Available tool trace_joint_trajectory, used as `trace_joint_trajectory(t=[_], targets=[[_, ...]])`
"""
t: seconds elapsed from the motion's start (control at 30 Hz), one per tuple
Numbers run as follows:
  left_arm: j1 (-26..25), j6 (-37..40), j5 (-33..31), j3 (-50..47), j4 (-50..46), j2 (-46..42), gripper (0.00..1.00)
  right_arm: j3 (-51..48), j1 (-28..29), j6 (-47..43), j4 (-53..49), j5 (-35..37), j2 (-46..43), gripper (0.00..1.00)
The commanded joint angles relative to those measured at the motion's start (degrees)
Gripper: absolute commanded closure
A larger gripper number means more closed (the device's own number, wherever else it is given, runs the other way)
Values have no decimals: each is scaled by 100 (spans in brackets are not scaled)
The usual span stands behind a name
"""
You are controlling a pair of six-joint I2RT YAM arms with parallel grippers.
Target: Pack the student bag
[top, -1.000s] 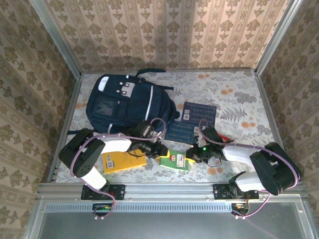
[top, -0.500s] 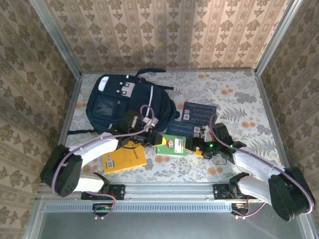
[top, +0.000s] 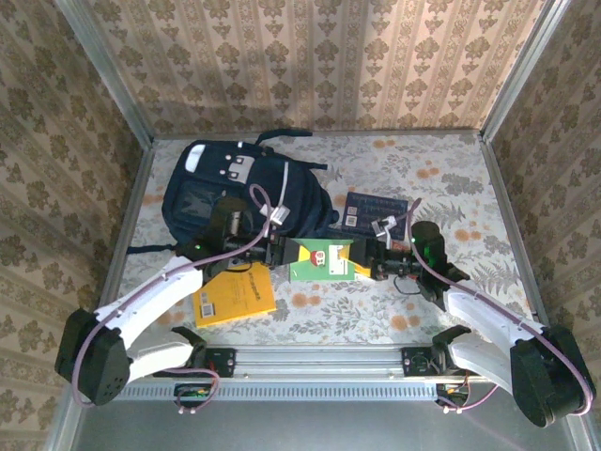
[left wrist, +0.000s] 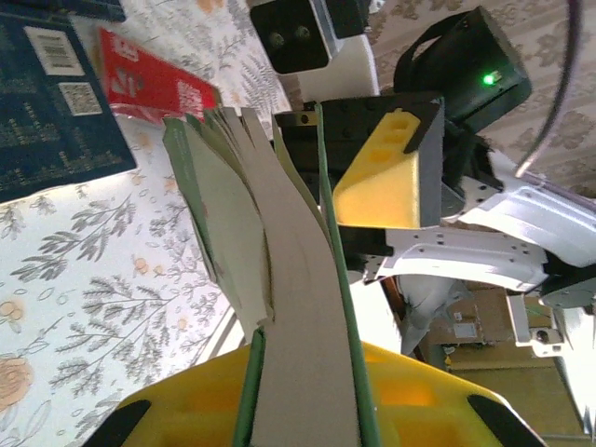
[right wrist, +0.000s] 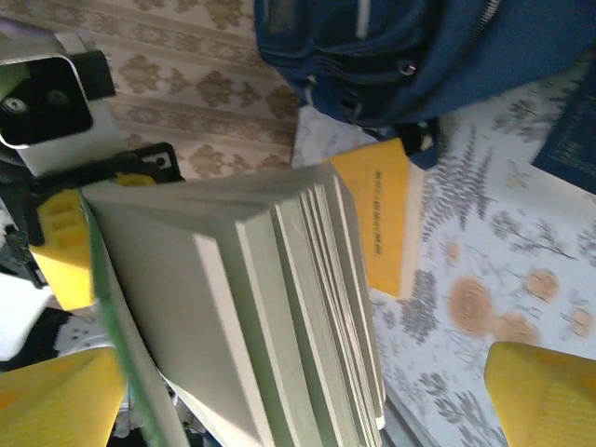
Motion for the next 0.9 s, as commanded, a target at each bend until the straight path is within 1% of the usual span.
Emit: trace_joint_trajectory(t=[0.0, 0.1, 0.27, 0.5, 0.87], targets=[[-17, -247, 240, 286, 294, -243, 100, 32, 129, 439, 818, -238, -123, 0], [-87, -323, 185, 382, 327, -311, 100, 108, 330, 470, 840, -136, -147, 0], [-278, -418, 69, 486, 449, -343, 100, 110, 661, 704, 1277, -86, -126, 0], [-306, -390, 3, 525, 450, -239, 100, 43, 761, 926, 1534, 88, -568, 0], [-91, -180, -24, 461, 206, -220, 100, -14, 752, 827, 987, 258, -1010, 15]])
